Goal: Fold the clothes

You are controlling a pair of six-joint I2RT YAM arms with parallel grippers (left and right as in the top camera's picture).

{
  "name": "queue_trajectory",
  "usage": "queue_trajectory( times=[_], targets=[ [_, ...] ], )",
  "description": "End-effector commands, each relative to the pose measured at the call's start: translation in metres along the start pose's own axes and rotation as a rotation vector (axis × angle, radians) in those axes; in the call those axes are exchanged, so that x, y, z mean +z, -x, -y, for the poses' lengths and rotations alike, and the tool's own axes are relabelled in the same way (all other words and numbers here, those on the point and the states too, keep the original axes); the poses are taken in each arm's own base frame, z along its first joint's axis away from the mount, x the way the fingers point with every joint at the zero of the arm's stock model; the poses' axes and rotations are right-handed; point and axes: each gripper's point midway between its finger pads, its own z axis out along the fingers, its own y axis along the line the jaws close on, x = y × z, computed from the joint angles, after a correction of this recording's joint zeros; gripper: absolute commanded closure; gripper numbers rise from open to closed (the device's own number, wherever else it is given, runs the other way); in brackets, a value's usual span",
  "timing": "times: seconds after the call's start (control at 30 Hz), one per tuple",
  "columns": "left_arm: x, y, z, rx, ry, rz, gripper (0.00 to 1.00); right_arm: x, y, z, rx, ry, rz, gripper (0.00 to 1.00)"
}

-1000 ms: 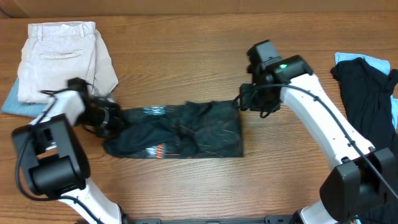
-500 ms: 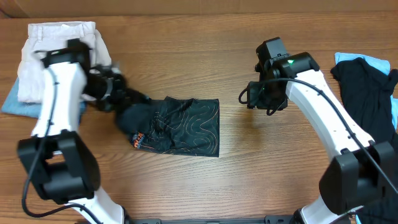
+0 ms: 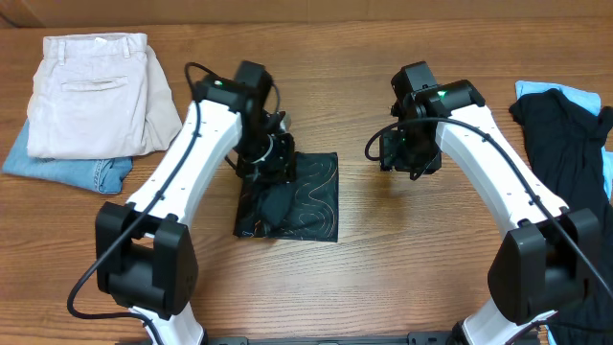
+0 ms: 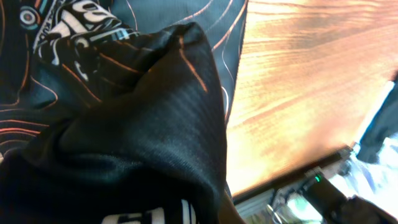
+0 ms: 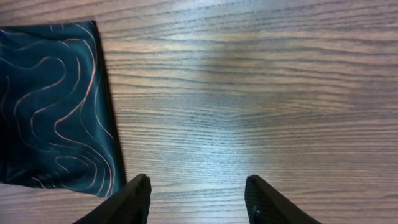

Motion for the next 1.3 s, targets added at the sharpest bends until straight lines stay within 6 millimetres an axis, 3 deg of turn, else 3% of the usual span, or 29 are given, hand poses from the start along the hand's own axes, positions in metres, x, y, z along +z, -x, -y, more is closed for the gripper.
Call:
queue_trajectory(
  times=[0.0,0.3,0.53,0.63,0.67,0.8,0.9,1.0,1.07,1.17,1.27],
  targets=[
    [-0.004,0.006,0.005,-0.031,0.068,0.07,0.96,-0.001,-0.002,0.001,-0.005,-0.009,-0.001,0.47],
    [-0.002,0.023,0.018,-0.066,0.054,0.154,0.96,-0.001,-0.005,0.002,-0.003,-0.013,-0.014,0.47],
    [0.004,0.023,0.03,-0.03,0.05,0.166,0.92,-0.001,-0.005,0.002,-0.003,-0.014,-0.014,0.47],
    [0.007,0.022,0.033,-0.03,0.048,0.162,0.83,-0.001,-0.005,0.002,-0.003,-0.014,-0.014,0.47],
    [0.008,0.022,0.036,-0.032,0.04,0.159,0.74,-0.001,-0.005,0.002,-0.003,-0.014,-0.015,0.47],
    [0.01,0.019,0.068,0.052,-0.103,0.133,0.52,-0.001,-0.005,0.002,-0.003,-0.014,-0.014,0.47],
    [0.002,0.026,0.078,0.115,-0.148,0.159,0.51,-0.001,-0.005,0.002,-0.003,-0.014,-0.014,0.47],
    [-0.02,0.041,0.071,0.163,-0.137,0.221,0.53,-0.001,-0.005,0.002,-0.004,-0.013,-0.016,0.47],
    [-0.036,0.051,0.055,0.13,-0.089,0.261,0.52,-0.001,-0.006,0.0,-0.006,-0.005,-0.02,0.47],
    [-0.055,0.065,0.015,0.041,0.014,0.309,0.52,-0.001,-0.007,-0.009,-0.034,0.046,-0.029,0.48],
    [-0.061,0.073,-0.023,-0.03,0.129,0.339,0.51,-0.005,-0.013,-0.042,-0.166,0.217,-0.046,0.49]
  ],
)
